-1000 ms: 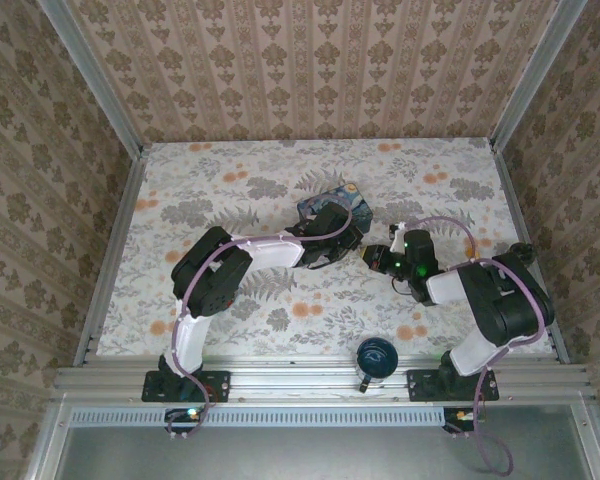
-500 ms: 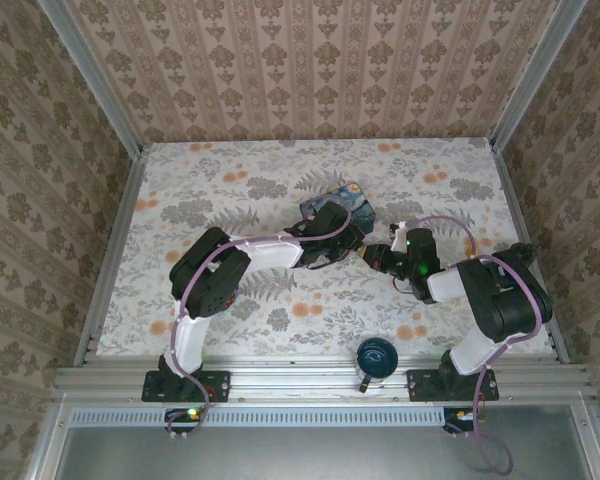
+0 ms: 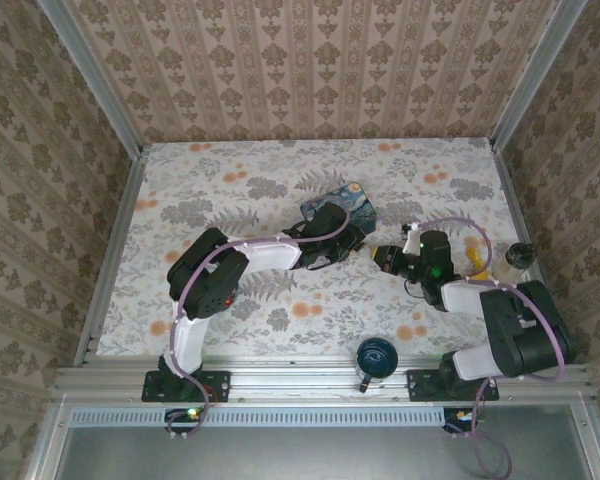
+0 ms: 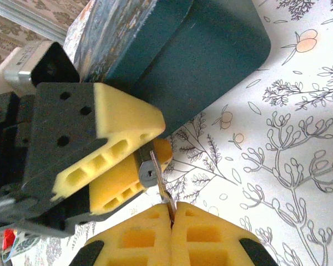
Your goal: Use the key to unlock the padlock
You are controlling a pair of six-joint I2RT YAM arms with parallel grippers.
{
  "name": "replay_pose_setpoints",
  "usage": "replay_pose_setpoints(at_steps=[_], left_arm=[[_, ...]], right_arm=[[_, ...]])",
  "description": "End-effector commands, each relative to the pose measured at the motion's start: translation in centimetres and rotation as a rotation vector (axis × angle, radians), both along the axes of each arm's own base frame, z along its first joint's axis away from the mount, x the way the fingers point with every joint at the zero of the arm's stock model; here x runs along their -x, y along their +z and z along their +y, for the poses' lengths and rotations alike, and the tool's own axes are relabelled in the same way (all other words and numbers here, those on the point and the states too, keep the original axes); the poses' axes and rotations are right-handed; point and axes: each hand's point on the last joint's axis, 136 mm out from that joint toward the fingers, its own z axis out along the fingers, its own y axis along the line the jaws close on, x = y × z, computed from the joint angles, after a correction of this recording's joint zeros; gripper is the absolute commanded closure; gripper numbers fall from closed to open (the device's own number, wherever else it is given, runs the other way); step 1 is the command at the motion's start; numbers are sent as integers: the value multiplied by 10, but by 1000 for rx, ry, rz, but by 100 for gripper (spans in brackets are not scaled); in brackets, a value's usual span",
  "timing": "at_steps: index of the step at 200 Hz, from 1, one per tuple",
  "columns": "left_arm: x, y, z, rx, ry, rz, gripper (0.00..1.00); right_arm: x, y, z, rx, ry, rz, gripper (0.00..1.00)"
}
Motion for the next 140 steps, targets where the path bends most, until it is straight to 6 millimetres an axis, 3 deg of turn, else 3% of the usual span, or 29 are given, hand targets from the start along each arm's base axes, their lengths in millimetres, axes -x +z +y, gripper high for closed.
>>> replay_pose_setpoints(at_steps=[1,140], left_arm=[[7,-5,6,20,22,89,100],[4,-11,5,26,32,106,100]], right_arm=[[13,1,0,14,31,-2,100],[9,0,13,-10,58,1,100]])
